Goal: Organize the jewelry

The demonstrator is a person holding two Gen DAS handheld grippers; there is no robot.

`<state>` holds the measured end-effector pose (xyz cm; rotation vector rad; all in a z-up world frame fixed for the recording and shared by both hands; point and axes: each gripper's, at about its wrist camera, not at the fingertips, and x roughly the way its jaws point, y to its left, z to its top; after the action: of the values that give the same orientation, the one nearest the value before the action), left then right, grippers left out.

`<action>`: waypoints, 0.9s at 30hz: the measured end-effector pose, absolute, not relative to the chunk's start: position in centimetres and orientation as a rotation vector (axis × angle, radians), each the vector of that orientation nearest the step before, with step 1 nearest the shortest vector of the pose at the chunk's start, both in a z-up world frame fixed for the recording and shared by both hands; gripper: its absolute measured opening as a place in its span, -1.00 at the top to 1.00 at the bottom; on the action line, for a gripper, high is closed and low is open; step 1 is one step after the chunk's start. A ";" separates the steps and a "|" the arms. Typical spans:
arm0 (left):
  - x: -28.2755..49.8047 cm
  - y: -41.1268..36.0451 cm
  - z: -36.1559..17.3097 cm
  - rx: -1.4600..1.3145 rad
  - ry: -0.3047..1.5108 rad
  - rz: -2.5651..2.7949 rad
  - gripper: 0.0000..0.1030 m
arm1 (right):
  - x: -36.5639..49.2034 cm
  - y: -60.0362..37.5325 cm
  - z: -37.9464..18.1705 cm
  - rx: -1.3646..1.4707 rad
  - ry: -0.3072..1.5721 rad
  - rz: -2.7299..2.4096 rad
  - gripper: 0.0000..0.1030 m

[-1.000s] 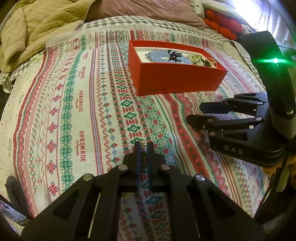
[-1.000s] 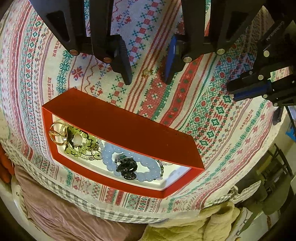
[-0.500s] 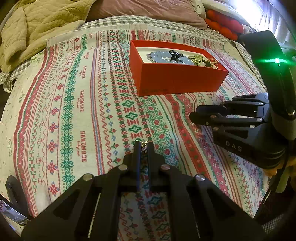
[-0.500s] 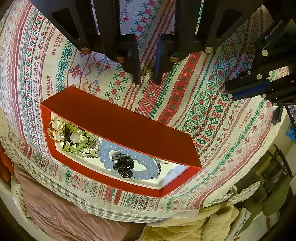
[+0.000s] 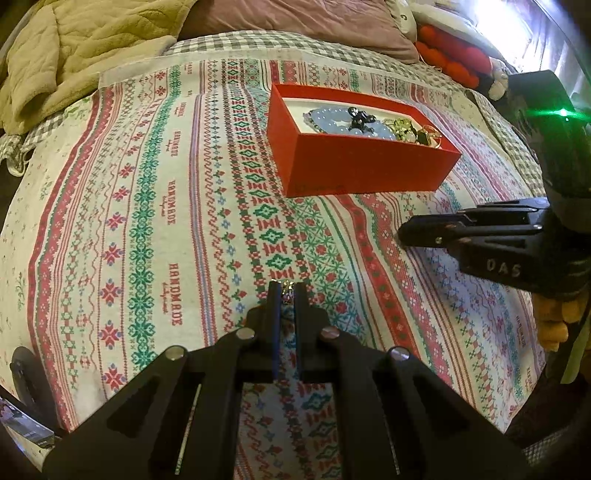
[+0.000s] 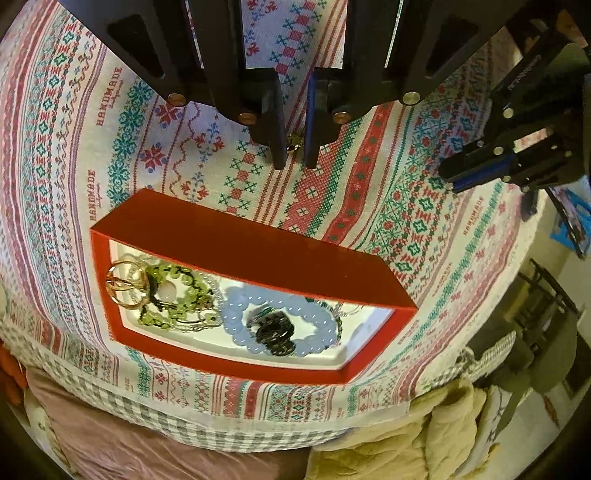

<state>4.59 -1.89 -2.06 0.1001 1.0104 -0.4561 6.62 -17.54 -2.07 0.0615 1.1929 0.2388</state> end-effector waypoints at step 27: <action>5.2 -1.8 -0.7 0.068 1.014 -0.477 0.85 | 6.1 -18.8 -1.2 0.093 1.231 0.213 0.07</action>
<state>5.17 -1.83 -0.73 0.0676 1.0144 -0.4768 6.14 -18.76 -1.18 0.0928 1.2314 0.2131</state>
